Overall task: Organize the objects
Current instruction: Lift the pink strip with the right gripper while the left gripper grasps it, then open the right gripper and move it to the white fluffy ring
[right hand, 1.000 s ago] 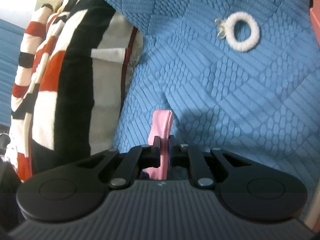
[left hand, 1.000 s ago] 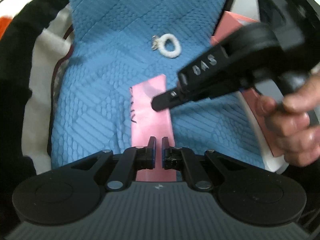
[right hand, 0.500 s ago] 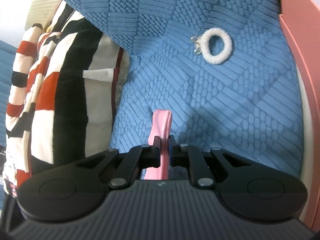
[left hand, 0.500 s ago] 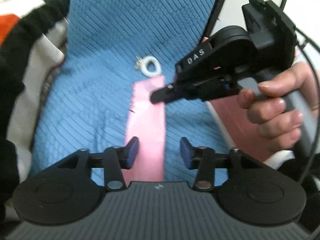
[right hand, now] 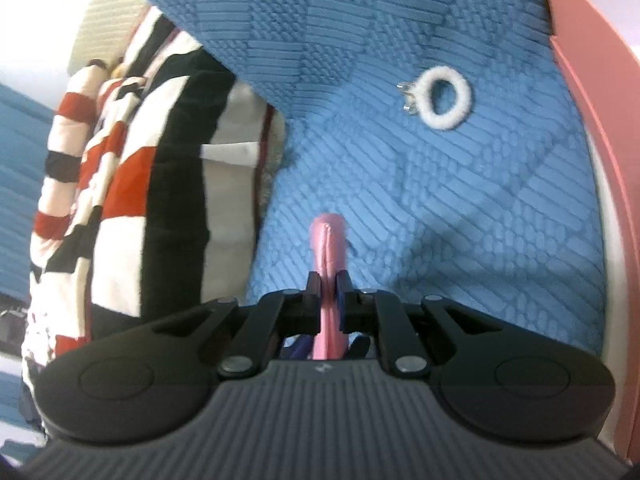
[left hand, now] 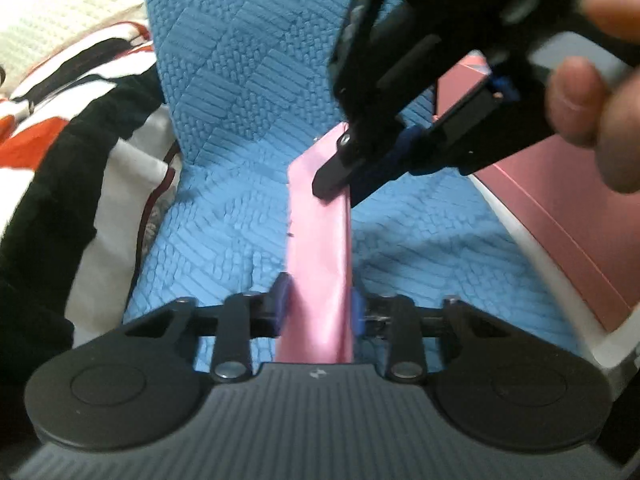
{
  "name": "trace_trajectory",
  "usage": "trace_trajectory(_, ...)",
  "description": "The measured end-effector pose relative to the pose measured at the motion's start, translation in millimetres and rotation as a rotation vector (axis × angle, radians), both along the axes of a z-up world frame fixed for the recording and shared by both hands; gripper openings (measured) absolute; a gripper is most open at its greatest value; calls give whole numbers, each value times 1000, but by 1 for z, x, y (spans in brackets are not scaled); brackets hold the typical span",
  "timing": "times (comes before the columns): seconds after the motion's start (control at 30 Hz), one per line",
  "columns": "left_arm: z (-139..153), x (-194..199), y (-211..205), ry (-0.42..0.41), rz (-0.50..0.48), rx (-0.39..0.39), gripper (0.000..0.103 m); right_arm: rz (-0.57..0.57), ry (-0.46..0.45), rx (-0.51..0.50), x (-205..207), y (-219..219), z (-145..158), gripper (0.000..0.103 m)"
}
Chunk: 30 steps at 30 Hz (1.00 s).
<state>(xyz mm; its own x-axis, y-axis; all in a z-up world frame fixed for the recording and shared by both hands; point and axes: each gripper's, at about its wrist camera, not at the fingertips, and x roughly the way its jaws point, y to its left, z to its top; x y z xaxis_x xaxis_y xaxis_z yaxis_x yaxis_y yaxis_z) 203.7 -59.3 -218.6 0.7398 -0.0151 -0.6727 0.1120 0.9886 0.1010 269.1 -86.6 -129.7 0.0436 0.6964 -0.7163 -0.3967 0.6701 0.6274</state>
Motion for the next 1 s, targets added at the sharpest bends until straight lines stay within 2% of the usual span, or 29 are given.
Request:
trace_trajectory(0.03,-1,2,5,5,11,-23,18,6,-4,17,0,0,-1,18)
trace_trajectory(0.07,-2,3,10,12,16,-42,15,16,-7,34,0,0,-3,18)
trace_trajectory(0.1,-2,4,15,17,23,-69,14,25,-17,55,0,1,-4,19)
trace_trajectory(0.17,-2,4,28,27,35,-144,12,36,-47,86,2,2,-7,28)
trace_trajectory(0.2,-2,4,35,34,47,-187,12,26,-72,82,3,3,-9,45)
trace_trajectory(0.23,-3,5,41,43,57,-227,12,14,-95,73,4,4,-10,58)
trace_trajectory(0.3,-6,5,50,54,67,-288,12,5,-111,89,8,5,-15,61)
trace_trajectory(0.47,-2,-4,53,55,37,-353,12,28,-40,188,15,14,-26,61)
trace_trajectory(0.57,-1,-4,54,61,28,-368,12,57,-60,175,12,23,-26,60)
trace_trajectory(0.63,-2,-3,57,67,37,-383,13,66,-74,159,8,27,-26,50)
trace_trajectory(0.7,-4,-1,62,90,48,-411,13,59,-64,150,6,28,-27,46)
trace_trajectory(0.87,-6,7,69,88,69,-429,14,84,-54,146,-3,29,-26,45)
trace_trajectory(1.0,-10,15,66,99,61,-417,14,92,-100,99,-7,29,-24,47)
